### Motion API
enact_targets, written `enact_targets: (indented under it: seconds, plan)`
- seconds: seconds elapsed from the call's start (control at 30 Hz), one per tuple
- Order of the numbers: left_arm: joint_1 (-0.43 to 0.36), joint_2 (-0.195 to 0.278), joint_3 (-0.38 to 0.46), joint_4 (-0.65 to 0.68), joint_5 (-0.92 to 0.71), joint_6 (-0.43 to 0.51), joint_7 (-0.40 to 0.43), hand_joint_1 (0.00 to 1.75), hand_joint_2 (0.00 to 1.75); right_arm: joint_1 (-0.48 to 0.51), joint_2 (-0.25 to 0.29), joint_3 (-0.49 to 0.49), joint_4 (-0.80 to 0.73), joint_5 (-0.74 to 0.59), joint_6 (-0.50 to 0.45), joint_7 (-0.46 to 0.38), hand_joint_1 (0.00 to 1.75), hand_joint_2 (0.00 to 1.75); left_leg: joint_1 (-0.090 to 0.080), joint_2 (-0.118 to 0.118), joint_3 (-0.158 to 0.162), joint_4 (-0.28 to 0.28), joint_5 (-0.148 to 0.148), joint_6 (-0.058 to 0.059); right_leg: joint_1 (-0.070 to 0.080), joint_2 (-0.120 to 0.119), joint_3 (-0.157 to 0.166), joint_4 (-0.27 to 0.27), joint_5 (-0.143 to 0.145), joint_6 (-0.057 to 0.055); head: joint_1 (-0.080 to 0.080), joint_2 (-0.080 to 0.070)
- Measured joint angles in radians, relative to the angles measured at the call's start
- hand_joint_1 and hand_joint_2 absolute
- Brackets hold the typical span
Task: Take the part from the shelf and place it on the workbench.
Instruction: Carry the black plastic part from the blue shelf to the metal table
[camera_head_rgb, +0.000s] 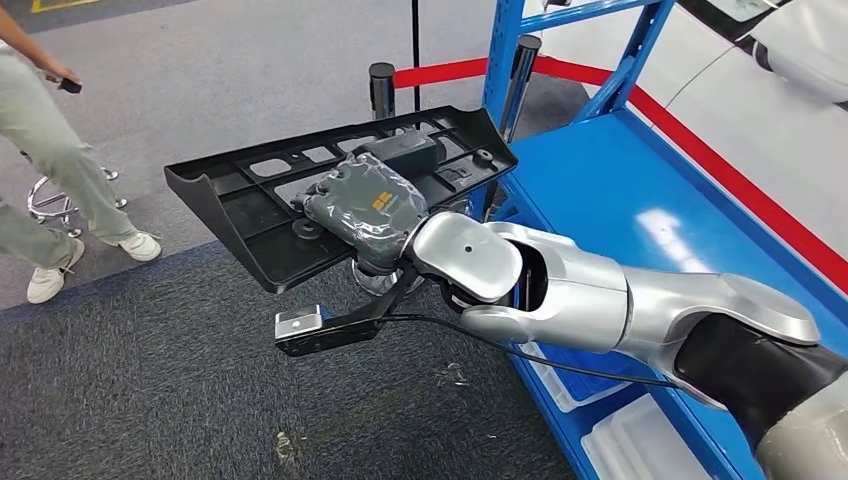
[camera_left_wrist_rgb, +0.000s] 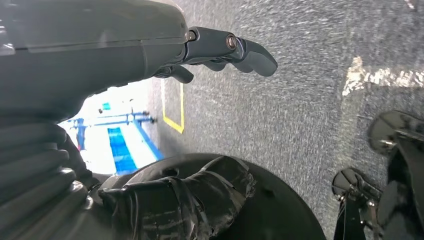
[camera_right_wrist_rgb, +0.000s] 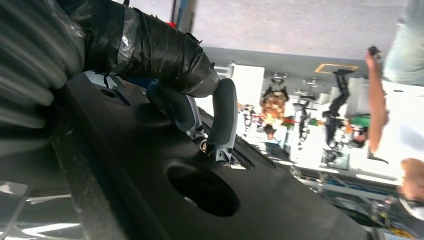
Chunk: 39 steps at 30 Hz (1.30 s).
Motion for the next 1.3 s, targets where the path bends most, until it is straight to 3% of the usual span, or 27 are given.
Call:
enact_targets:
  seconds: [0.07,0.13,0.17,0.23,0.3,0.37,0.4,0.43,0.5,0.57,0.6,0.63,0.67,0.73,0.8,0.87,0.9,0.93,1.0,1.07,1.1,1.17,1.23,1.3]
  plan:
    - [-0.002,0.000,-0.001,0.000,-0.001,-0.001,0.001,0.00,1.75,-0.001,0.000,0.000,0.000,0.000,0.000,0.000,1.75,1.75,-0.009,0.019,0.030,-0.057,0.007,0.013,0.006,-0.017,0.002,0.002,-0.006,0.009,0.002,0.000]
    - [-0.002,0.001,-0.003,0.000,-0.001,-0.001,0.004,0.00,1.75,-0.002,0.000,0.000,0.000,0.000,0.002,-0.001,1.75,1.75,-0.010,-0.004,0.029,-0.060,0.012,0.025,0.009,-0.031,0.006,-0.002,-0.008,0.017,0.004,0.000]
    - [-0.001,0.001,-0.004,0.000,-0.001,-0.001,0.006,0.00,1.75,-0.003,0.000,0.000,0.000,-0.001,0.004,-0.002,1.75,1.75,-0.009,-0.014,0.031,-0.065,0.014,0.030,0.007,-0.026,0.007,0.002,-0.014,0.022,0.004,0.000]
    - [-0.001,0.002,-0.005,0.000,-0.002,0.000,0.016,0.00,1.75,-0.009,0.000,0.000,0.000,-0.005,0.009,-0.001,1.75,1.75,-0.004,-0.032,0.035,-0.075,0.020,0.041,0.001,0.016,-0.016,0.057,-0.053,0.029,0.005,0.000]
    - [-0.002,0.003,-0.005,0.001,0.000,-0.003,0.029,0.00,1.75,-0.015,0.000,0.000,0.000,-0.014,0.015,0.003,1.75,1.75,-0.003,-0.052,0.036,-0.076,0.022,0.046,-0.001,0.061,-0.076,0.184,-0.115,0.032,0.006,0.000]
    - [-0.002,0.003,-0.005,0.001,0.002,-0.009,0.037,0.00,1.75,-0.017,0.000,0.000,0.000,-0.025,0.019,0.009,1.75,1.75,-0.002,-0.077,0.036,-0.075,0.022,0.048,-0.002,0.071,-0.125,0.278,-0.136,0.033,0.006,0.000]
    - [-0.002,0.003,-0.005,0.001,0.003,-0.013,0.038,0.00,1.75,-0.018,-0.001,0.000,0.000,-0.030,0.020,0.012,1.75,1.75,-0.002,-0.090,0.036,-0.073,0.022,0.047,-0.003,0.073,-0.127,0.272,-0.118,0.034,0.006,0.000]
    - [-0.002,0.002,-0.005,0.000,0.004,-0.015,0.039,0.00,1.75,-0.019,-0.003,0.000,0.000,-0.034,0.021,0.015,1.75,1.75,-0.001,-0.104,0.036,-0.071,0.021,0.047,-0.006,0.076,-0.112,0.231,-0.086,0.034,0.007,0.000]
    - [0.000,0.002,-0.005,0.001,0.006,-0.021,0.039,0.00,1.75,-0.025,-0.007,-0.001,0.000,-0.037,0.020,0.020,1.75,1.75,0.001,-0.131,0.034,-0.065,0.019,0.041,-0.014,0.110,-0.058,0.099,-0.019,0.034,0.006,0.000]
    - [0.000,0.002,-0.005,0.001,0.007,-0.029,0.039,0.00,1.75,-0.030,-0.009,-0.004,-0.001,-0.037,0.019,0.023,1.75,1.75,0.002,-0.153,0.025,-0.060,0.022,0.030,-0.018,0.146,-0.025,0.024,0.002,0.033,0.005,0.000]
    - [0.001,0.002,-0.005,0.001,0.007,-0.031,0.039,0.00,1.75,-0.031,-0.010,-0.006,-0.002,-0.037,0.018,0.024,1.75,1.75,0.003,-0.164,0.021,-0.061,0.025,0.023,-0.016,0.152,-0.022,0.018,-0.001,0.031,0.005,0.000]
    - [0.003,0.002,-0.005,0.001,0.007,-0.032,0.039,0.00,1.75,-0.032,-0.011,-0.008,-0.003,-0.037,0.017,0.025,1.75,1.75,0.005,-0.175,0.017,-0.063,0.029,0.016,-0.016,0.142,-0.020,0.015,0.001,0.026,0.005,0.000]
    - [0.004,0.003,-0.006,0.001,0.007,-0.033,0.039,0.00,1.75,-0.033,-0.011,-0.008,-0.003,-0.037,0.017,0.026,1.75,1.75,0.006,-0.168,0.013,-0.061,0.028,0.011,-0.015,0.130,-0.018,0.012,0.004,0.020,0.005,0.000]
    - [0.007,0.003,-0.006,0.001,0.007,-0.033,0.040,0.00,1.75,-0.038,-0.013,-0.009,-0.004,-0.038,0.016,0.033,1.75,1.75,0.003,-0.122,-0.009,-0.020,0.001,0.004,-0.016,0.107,-0.015,0.005,0.009,0.007,0.001,0.000]
    - [0.005,0.002,-0.006,0.001,0.007,-0.029,0.039,0.00,1.75,-0.042,-0.017,-0.010,-0.006,-0.044,0.015,0.048,1.75,1.75,0.001,-0.070,-0.061,0.096,-0.058,0.000,-0.010,0.084,-0.013,0.004,0.009,-0.002,-0.004,0.000]
    - [0.003,0.001,-0.006,0.001,0.006,-0.025,0.039,0.00,1.75,-0.043,-0.024,-0.011,-0.008,-0.057,0.015,0.067,1.75,1.75,0.002,-0.057,-0.109,0.202,-0.095,-0.001,-0.003,0.057,-0.013,0.004,0.007,-0.007,-0.004,0.000]
    - [0.003,0.000,-0.006,0.001,0.006,-0.025,0.039,0.00,1.75,-0.044,-0.028,-0.012,-0.010,-0.066,0.015,0.075,1.75,1.75,0.002,-0.055,-0.111,0.210,-0.090,0.000,-0.001,0.044,-0.012,0.005,0.006,-0.008,-0.004,0.000]
    - [0.003,0.000,-0.006,0.001,0.006,-0.024,0.039,0.00,1.75,-0.045,-0.032,-0.014,-0.012,-0.073,0.014,0.081,1.75,1.75,0.001,-0.051,-0.092,0.179,-0.070,0.002,0.001,0.033,-0.011,0.005,0.004,-0.009,-0.004,0.000]
    - [0.004,0.000,-0.006,0.001,0.006,-0.023,0.040,0.00,1.75,-0.049,-0.039,-0.019,-0.017,-0.083,0.013,0.089,1.75,1.75,-0.006,-0.020,-0.016,0.048,-0.017,0.012,0.004,0.011,-0.006,0.005,-0.001,-0.007,-0.004,0.000]
    - [0.002,0.000,-0.006,0.001,0.006,-0.023,0.040,0.00,1.75,-0.053,-0.047,-0.027,-0.020,-0.086,0.012,0.093,1.75,1.75,-0.019,0.009,0.036,-0.045,0.005,0.023,0.009,-0.008,-0.002,0.006,-0.006,-0.001,-0.004,0.000]
    - [0.002,0.000,-0.006,0.001,0.006,-0.023,0.040,0.00,1.75,-0.055,-0.051,-0.031,-0.021,-0.087,0.011,0.093,1.75,1.75,-0.025,0.012,0.041,-0.058,0.003,0.027,0.011,-0.018,-0.001,0.005,-0.008,0.002,-0.004,0.000]
    - [0.003,0.000,-0.006,0.001,0.006,-0.023,0.041,0.00,1.75,-0.055,-0.056,-0.034,-0.024,-0.089,0.010,0.094,1.75,1.75,-0.024,-0.009,0.044,-0.067,0.007,0.035,0.010,-0.033,0.003,0.003,-0.013,0.010,-0.004,0.000]
    - [0.004,0.000,-0.006,0.001,0.004,-0.025,0.046,0.00,1.75,-0.056,-0.061,-0.037,-0.027,-0.093,0.009,0.095,1.75,1.75,-0.018,-0.028,0.054,-0.082,0.013,0.045,0.006,-0.003,-0.007,0.034,-0.037,0.019,-0.002,0.000]
    - [0.003,-0.001,-0.006,0.001,-0.002,-0.029,0.054,0.00,1.75,-0.058,-0.067,-0.041,-0.028,-0.095,0.010,0.094,1.75,1.75,-0.015,-0.046,0.060,-0.089,0.017,0.052,0.001,0.050,-0.056,0.140,-0.090,0.025,0.000,0.000]
